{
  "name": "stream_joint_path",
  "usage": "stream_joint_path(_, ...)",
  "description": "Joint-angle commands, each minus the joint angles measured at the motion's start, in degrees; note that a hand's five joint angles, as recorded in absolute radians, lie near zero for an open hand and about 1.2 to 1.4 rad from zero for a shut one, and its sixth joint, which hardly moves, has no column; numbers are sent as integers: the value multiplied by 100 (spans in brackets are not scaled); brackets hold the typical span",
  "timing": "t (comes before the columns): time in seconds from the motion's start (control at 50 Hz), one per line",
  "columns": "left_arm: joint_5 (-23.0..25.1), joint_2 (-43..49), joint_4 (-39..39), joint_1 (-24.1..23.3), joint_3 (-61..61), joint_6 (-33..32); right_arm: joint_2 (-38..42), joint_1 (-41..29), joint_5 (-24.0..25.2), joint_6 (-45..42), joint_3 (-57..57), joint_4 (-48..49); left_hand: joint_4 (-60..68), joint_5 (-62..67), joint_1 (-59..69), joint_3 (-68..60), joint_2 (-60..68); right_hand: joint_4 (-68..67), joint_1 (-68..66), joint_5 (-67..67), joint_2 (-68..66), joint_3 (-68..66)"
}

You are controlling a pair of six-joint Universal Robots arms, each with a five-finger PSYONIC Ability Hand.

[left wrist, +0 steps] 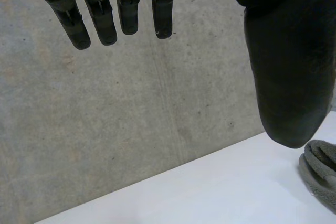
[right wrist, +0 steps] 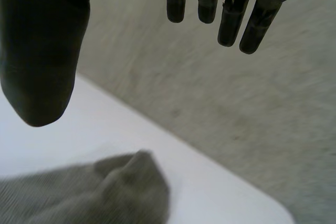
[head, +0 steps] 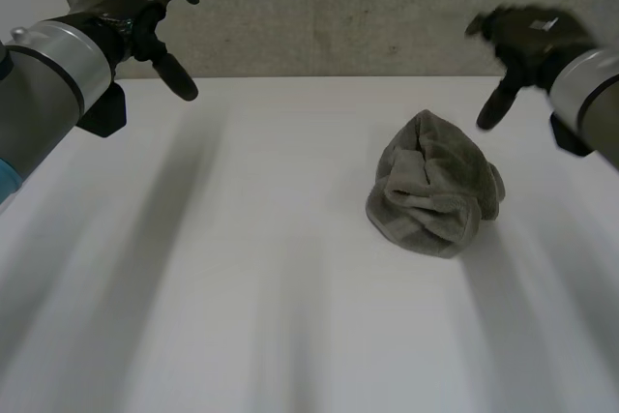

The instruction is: Fold the towel.

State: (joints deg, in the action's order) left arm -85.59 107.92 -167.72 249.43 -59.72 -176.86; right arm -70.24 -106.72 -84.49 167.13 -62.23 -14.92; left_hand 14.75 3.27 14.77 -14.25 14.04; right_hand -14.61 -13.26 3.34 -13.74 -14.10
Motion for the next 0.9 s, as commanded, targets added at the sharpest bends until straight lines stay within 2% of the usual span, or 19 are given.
stream_joint_path(0.02, -1, 10, -191, -43, -40, -15, 1352, -147, 266, -577, 307, -116, -437, -289, -439, 387, -366, 461, 326, -334, 374, 410)
stream_joint_path(0.14, -1, 62, -200, -52, -49, -15, 2680, -200, 240, -559, 860, -90, -437, -289, -439, 387, -366, 461, 326, -334, 374, 410)
stream_joint_path(0.18, -1, 80, -200, -52, -49, -15, 2891, -209, 205, -559, 948, -64, -437, -289, -439, 387, -366, 461, 326, -334, 374, 410)
stream_joint_path(0.22, -1, 80, -200, -52, -66, -15, 3016, -218, 169, -559, 993, -2, -437, -289, -439, 387, -366, -153, -288, 280, -240, -203)
stream_joint_path(0.24, -1, 89, -217, -52, -92, -15, 3069, -235, 161, -567, 985, 68, -437, -289, -439, 387, -366, -2168, -2303, 2295, -2255, -2219)
stream_joint_path(0.26, -1, 89, -217, -52, -92, -15, 3069, -235, 161, -567, 985, 68, -437, -289, -439, 387, -366, -2188, -2323, 2315, -2275, -2239)
stream_joint_path(0.28, -1, 89, -269, -52, -110, -15, 3043, -261, 222, -541, 941, 155, -437, -289, -439, 387, -366, -4703, -4838, 4830, -4790, -4753)
stream_joint_path(0.3, -1, 89, -340, -52, -127, -15, 2947, -348, 309, -532, 880, 235, -437, -289, -439, 387, -366, -6521, -6655, 6647, -6607, -6571)
stream_joint_path(0.38, -1, 89, -419, -52, -172, -24, 2463, -631, 635, -515, 598, 306, -437, -289, -439, 387, -366, -6539, -6674, 6666, -6626, -6590)
stream_joint_path(0.42, -1, 89, -437, -52, -189, -33, 1938, -989, 889, -375, 230, 472, -437, -289, -439, 387, -366, -6539, -6674, 6666, -6626, -6590)
stream_joint_path(0.48, -1, 80, -446, -52, -180, -33, 1707, -1219, 925, -207, 70, 657, -437, -289, -439, 387, -366, -6539, -6674, 6666, -6626, -6590)
stream_joint_path(0.56, -10, 54, -446, -35, -172, -33, 1277, -1903, 899, 546, -210, 1218, -437, -289, -439, 387, -366, -6539, -6674, 6666, -6626, -6590)
stream_joint_path(0.64, -1, 18, -446, 9, -163, -24, 1232, -2380, 741, 1103, -228, 1527, -437, -289, -439, 387, -366, -6539, -6674, 6666, -6626, -6590)
stream_joint_path(0.68, -1, 1, -437, 36, -163, -24, 1346, -2765, 339, 1444, -106, 1799, -437, -289, -439, 387, -366, -6539, -6674, 6666, -6626, -6590)
stream_joint_path(0.7, -1, 1, -437, 36, -163, -24, 1346, -2766, 336, 1445, -105, 1800, -437, -289, -439, 387, -366, -6539, -6674, 6666, -6626, -6590)
stream_joint_path(0.74, -10, -17, -437, 36, -180, -24, 1696, -2907, -75, 1402, 209, 1861, -453, -305, -456, 403, -382, -6539, -6674, 6666, -6626, -6590)
stream_joint_path(0.82, -19, -26, -420, 18, -224, -15, 2083, -2960, -313, 1139, 561, 1695, -437, -289, -439, 387, -366, -6539, -6674, 6666, -6626, -6590)
stream_joint_path(0.86, -19, -26, -411, 9, -295, -24, 2234, -2960, -384, 944, 703, 1580, -454, -305, -456, 404, -383, -6125, -6259, 6251, -6211, -6175)
stream_joint_path(0.9, -1, -52, -419, -34, -531, -50, 2453, -2916, -428, 542, 974, 1309, -437, -289, -439, 387, -366, -1992, -2126, 2118, -2078, -2042)
